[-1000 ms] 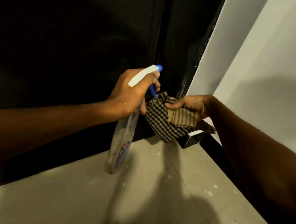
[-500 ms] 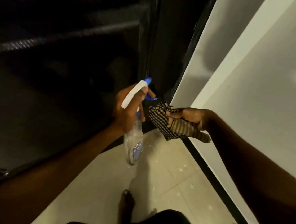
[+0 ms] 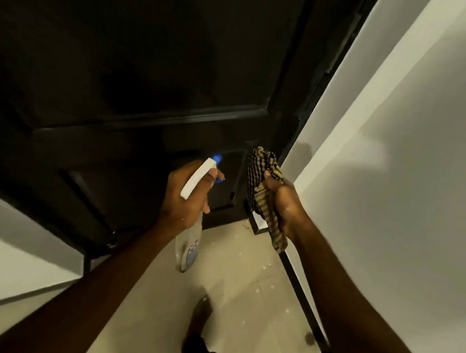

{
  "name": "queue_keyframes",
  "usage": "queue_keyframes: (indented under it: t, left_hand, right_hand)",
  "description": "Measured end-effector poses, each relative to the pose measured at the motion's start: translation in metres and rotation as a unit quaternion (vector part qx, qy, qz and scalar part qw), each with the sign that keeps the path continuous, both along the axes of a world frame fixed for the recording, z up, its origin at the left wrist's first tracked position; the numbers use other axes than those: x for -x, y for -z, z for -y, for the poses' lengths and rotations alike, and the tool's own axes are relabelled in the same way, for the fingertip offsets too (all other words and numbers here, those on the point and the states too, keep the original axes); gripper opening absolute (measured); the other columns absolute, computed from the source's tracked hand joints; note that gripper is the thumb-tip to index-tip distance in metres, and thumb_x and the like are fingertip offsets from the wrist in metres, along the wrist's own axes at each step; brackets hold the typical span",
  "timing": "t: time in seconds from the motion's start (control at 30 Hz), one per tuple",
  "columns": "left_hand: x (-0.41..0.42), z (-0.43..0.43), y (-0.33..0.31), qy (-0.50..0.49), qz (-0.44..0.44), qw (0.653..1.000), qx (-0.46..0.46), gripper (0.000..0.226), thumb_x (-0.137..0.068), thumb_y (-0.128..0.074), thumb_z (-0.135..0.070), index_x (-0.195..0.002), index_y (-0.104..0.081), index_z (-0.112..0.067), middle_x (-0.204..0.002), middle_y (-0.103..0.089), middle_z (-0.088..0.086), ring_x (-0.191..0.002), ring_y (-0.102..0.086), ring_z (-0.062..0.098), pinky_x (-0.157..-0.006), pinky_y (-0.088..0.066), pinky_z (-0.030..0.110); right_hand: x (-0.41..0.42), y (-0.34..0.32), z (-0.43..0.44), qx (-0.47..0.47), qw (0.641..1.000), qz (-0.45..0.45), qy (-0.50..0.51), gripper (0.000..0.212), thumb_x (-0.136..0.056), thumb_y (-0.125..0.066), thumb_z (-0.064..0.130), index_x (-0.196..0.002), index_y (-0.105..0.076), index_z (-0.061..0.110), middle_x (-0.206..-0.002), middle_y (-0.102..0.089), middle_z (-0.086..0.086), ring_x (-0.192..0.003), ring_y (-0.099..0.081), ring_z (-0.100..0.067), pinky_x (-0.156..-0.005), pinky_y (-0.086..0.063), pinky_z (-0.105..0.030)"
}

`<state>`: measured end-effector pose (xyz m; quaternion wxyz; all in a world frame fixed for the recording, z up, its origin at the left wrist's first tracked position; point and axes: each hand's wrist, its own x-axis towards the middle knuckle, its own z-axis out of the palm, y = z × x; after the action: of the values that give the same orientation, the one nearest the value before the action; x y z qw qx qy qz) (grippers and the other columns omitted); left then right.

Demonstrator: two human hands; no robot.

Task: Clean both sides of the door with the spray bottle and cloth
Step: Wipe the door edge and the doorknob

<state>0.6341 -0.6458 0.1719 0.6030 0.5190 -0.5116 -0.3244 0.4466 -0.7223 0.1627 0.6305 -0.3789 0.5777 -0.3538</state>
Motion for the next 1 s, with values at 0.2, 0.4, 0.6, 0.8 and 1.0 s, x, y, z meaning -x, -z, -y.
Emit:
queue_keyframes:
  t: [0.2, 0.4, 0.6, 0.8, 1.0]
  left_hand:
    - [-0.055, -0.066, -0.047, -0.089, -0.001, 0.996, -0.029, 0.031, -0.094, -0.056, -0.022, -0.103, -0.067, 0.005, -0.091, -0.070, 0.019, -0.044, -0.058, 0.009, -0.041, -0.047, 0.020]
    - [-0.122, -0.103, -0.079, -0.144, 0.015, 0.989, -0.031, 0.020, -0.096, -0.054, -0.015, -0.102, -0.066, 0.000, -0.094, -0.071, 0.018, -0.044, -0.059, 0.010, -0.040, -0.047, 0.019]
    - [-0.190, -0.129, -0.118, -0.208, 0.052, 0.977, -0.015, 0.034, -0.090, -0.054, -0.037, -0.095, -0.071, -0.007, -0.085, -0.072, 0.011, -0.043, -0.058, 0.018, -0.036, -0.049, 0.033]
    - [-0.248, -0.156, -0.151, -0.256, 0.052, 0.965, -0.030, 0.046, -0.083, -0.053, -0.053, -0.098, -0.070, -0.013, -0.081, -0.071, 0.011, -0.048, -0.061, 0.021, -0.041, -0.049, 0.028]
    - [-0.292, -0.170, -0.168, -0.277, 0.039, 0.959, -0.042, 0.040, -0.093, -0.058, -0.048, -0.099, -0.070, -0.010, -0.085, -0.073, 0.011, -0.047, -0.061, 0.015, -0.040, -0.048, 0.029]
  right_hand:
    - [-0.074, -0.059, -0.052, 0.058, 0.997, 0.043, 0.009, 0.031, -0.102, -0.056, 0.025, -0.132, -0.061, 0.017, -0.119, -0.071, -0.006, -0.115, -0.065, -0.025, -0.108, -0.048, -0.045]
    - [-0.156, -0.083, -0.065, 0.147, 0.987, 0.044, -0.038, 0.021, -0.103, -0.053, 0.019, -0.109, -0.067, 0.033, -0.115, -0.072, -0.002, -0.113, -0.066, -0.021, -0.107, -0.048, -0.044]
    - [-0.233, -0.104, -0.068, 0.200, 0.973, 0.105, -0.039, 0.036, -0.103, -0.052, 0.013, -0.136, -0.060, 0.023, -0.131, -0.066, 0.004, -0.124, -0.060, -0.011, -0.108, -0.044, -0.030]
    - [-0.298, -0.125, -0.070, 0.213, 0.964, 0.149, -0.060, 0.048, -0.103, -0.052, 0.011, -0.150, -0.047, 0.020, -0.147, -0.054, 0.003, -0.134, -0.051, -0.012, -0.112, -0.042, -0.030]
    - [-0.347, -0.153, -0.081, 0.221, 0.957, 0.182, -0.052, 0.030, -0.104, -0.050, 0.016, -0.131, -0.062, 0.021, -0.128, -0.067, 0.001, -0.122, -0.061, -0.015, -0.111, -0.044, -0.041]
